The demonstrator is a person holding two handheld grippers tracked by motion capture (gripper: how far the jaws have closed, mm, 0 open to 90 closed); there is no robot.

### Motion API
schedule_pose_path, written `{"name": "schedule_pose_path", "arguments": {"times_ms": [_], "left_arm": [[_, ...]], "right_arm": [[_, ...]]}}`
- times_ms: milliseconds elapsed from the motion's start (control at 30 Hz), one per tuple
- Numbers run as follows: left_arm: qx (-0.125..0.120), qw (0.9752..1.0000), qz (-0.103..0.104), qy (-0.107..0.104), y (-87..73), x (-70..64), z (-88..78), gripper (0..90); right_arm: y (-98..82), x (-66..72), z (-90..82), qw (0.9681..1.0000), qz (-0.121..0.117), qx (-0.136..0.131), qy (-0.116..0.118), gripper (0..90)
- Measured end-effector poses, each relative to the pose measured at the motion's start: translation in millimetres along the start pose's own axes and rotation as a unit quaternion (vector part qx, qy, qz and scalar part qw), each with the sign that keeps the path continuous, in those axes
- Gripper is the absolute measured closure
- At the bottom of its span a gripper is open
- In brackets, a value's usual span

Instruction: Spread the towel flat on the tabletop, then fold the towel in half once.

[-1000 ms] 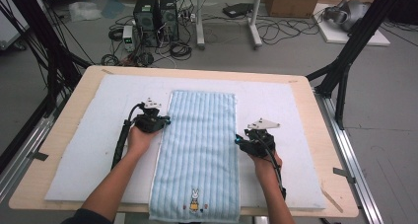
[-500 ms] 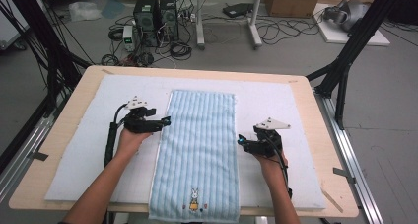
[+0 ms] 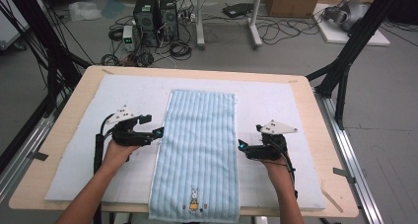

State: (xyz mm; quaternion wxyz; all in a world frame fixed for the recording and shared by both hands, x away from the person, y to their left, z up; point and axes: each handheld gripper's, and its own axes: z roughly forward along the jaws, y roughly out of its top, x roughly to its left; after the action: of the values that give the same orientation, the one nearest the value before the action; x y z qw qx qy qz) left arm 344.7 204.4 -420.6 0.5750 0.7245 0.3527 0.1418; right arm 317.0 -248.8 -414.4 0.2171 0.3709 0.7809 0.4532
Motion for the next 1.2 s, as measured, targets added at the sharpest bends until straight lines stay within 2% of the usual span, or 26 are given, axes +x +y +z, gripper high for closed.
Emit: {"name": "schedule_pose_path", "arguments": {"times_ms": [100, 167, 300, 500, 667, 733, 800, 900, 1033, 1067, 1200], "left_arm": [[-0.003, 0.9999, -0.008, 0.008, -7.0, 3.2, -6.3, 20.5], [-0.003, 0.9998, -0.013, 0.014, -9.9, 5.5, -8.5, 20.6], [-0.013, 0.9994, -0.023, 0.022, -9.8, 9.3, -10.2, 20.7], [-0.006, 0.9993, -0.034, 0.017, -11.1, 11.9, -6.4, 20.7], [0.005, 0.9988, -0.044, 0.019, -12.4, 14.0, -2.8, 20.1], [0.017, 0.9988, -0.041, 0.021, -10.6, 15.5, 0.5, 19.7], [0.02, 0.9988, -0.039, 0.024, -6.3, 16.0, 3.3, 19.6], [0.025, 0.9986, -0.03, 0.037, -1.0, 17.7, 8.5, 20.6], [0.041, 0.9968, -0.031, 0.061, 5.9, 25.5, 20.2, 21.6], [0.037, 0.9966, -0.038, 0.063, 7.2, 28.0, 22.9, 23.0], [0.055, 0.9938, -0.071, 0.066, 10.3, 39.5, 37.2, 31.0]], "right_arm": [[0.0, 0.0, -2.6, 1.0, 0.001, -0.004, -0.004, 11.9], [-0.4, -0.4, -3.3, 0.9999, 0.012, -0.005, -0.007, 11.8], [-1.2, -1.6, -1.0, 0.9998, 0.016, 0.001, -0.011, 11.6], [-1.9, -0.6, 2.1, 0.9996, 0.019, 0.014, -0.013, 11.6], [-4.2, -0.1, 2.7, 0.9996, 0.023, 0.014, -0.011, 11.6], [-4.6, 0.1, 2.8, 0.9996, 0.024, 0.014, -0.009, 11.6], [-4.7, 0.3, 3.5, 0.9996, 0.02, 0.017, -0.009, 11.6], [-5.1, 1.8, 3.3, 0.9996, 0.021, 0.019, -0.007, 11.6], [-5.2, 1.8, 3.5, 0.9995, 0.024, 0.018, -0.006, 11.6], [-5.3, 2.0, 3.5, 0.9994, 0.027, 0.019, -0.007, 11.6], [-5.9, 1.1, 5.5, 0.9992, 0.032, 0.022, -0.004, 11.6]]}}
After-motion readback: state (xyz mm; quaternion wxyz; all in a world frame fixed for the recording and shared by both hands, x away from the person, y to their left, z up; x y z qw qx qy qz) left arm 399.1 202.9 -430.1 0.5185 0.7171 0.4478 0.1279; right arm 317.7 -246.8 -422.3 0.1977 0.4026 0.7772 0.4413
